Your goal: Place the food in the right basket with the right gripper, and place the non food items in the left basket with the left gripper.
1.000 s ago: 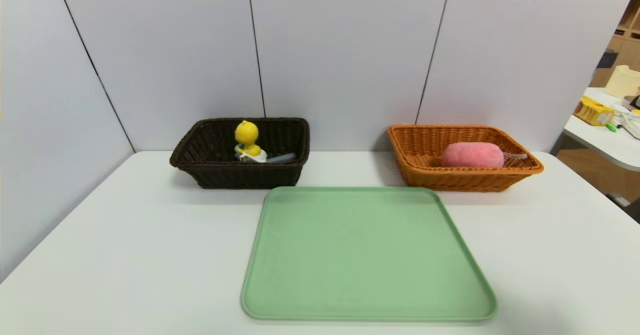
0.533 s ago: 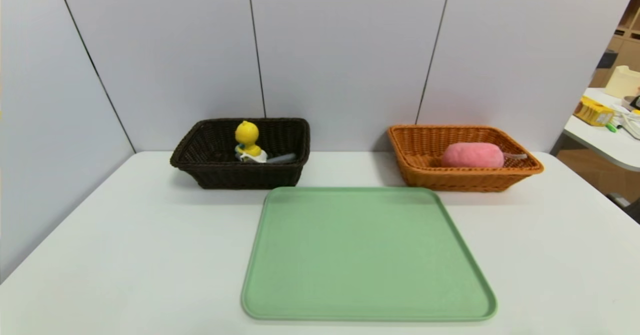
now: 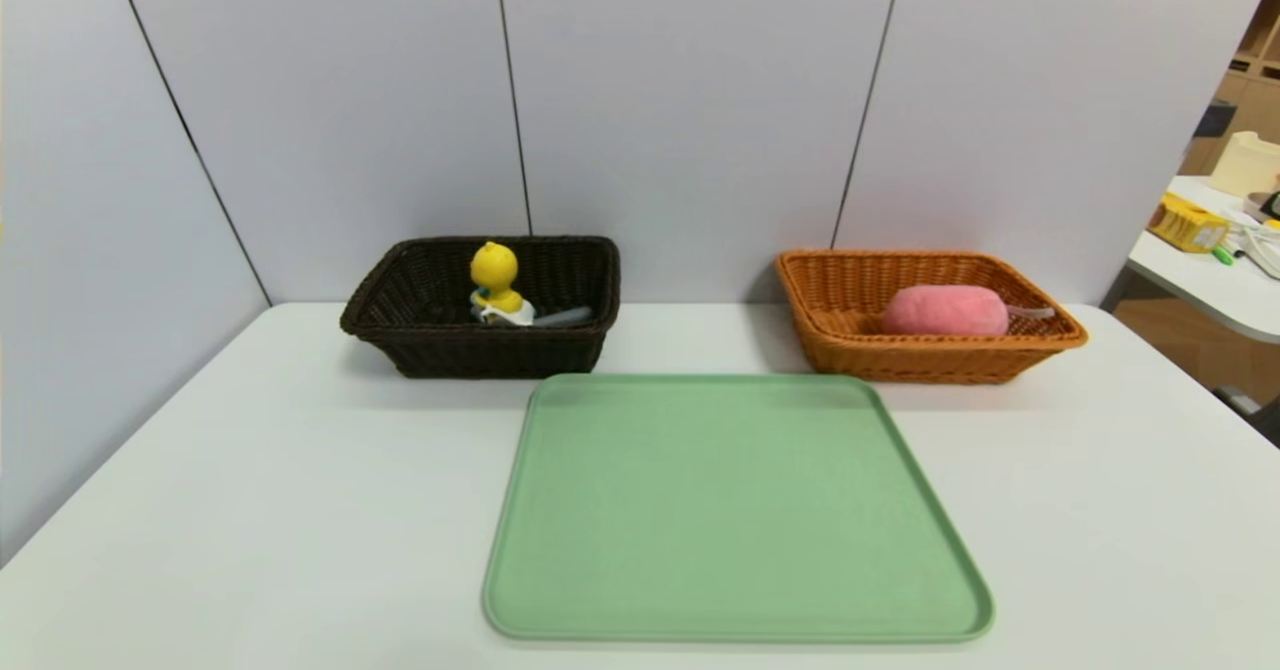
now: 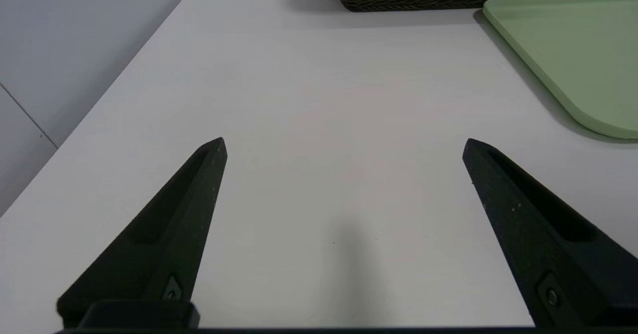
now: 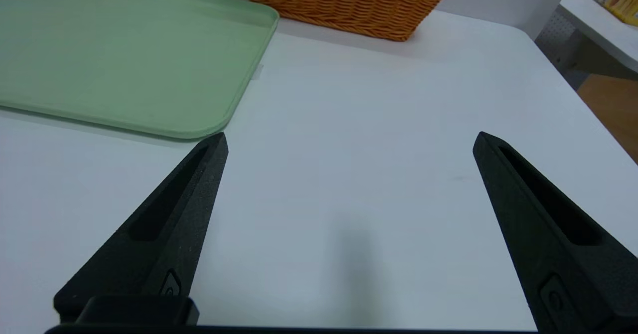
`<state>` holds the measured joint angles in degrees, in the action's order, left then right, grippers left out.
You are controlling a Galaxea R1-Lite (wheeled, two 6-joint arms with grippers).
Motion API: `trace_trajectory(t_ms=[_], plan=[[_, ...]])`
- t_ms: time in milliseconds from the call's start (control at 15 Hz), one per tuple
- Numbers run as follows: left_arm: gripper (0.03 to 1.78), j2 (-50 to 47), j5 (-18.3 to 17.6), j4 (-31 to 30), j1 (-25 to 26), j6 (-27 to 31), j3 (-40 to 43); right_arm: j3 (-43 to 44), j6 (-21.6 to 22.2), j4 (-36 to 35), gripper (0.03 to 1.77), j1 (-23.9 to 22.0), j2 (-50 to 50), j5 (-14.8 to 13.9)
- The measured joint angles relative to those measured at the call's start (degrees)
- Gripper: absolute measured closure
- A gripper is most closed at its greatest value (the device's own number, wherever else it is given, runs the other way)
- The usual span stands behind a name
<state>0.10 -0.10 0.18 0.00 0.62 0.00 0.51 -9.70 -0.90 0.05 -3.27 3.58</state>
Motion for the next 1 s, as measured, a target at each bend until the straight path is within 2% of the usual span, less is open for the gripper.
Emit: trace_trajectory(t_ms=[400,1000], plan=[[0.12,0.0,0.0,0.0,0.0,0.0,0.0,-0.4,3.7,0.7,0.10,0.0,3.3,-0.4],[0.12,0.0,0.0,0.0,0.0,0.0,0.0,-0.5,3.5,0.7,0.10,-0.1,3.4,-0.4]])
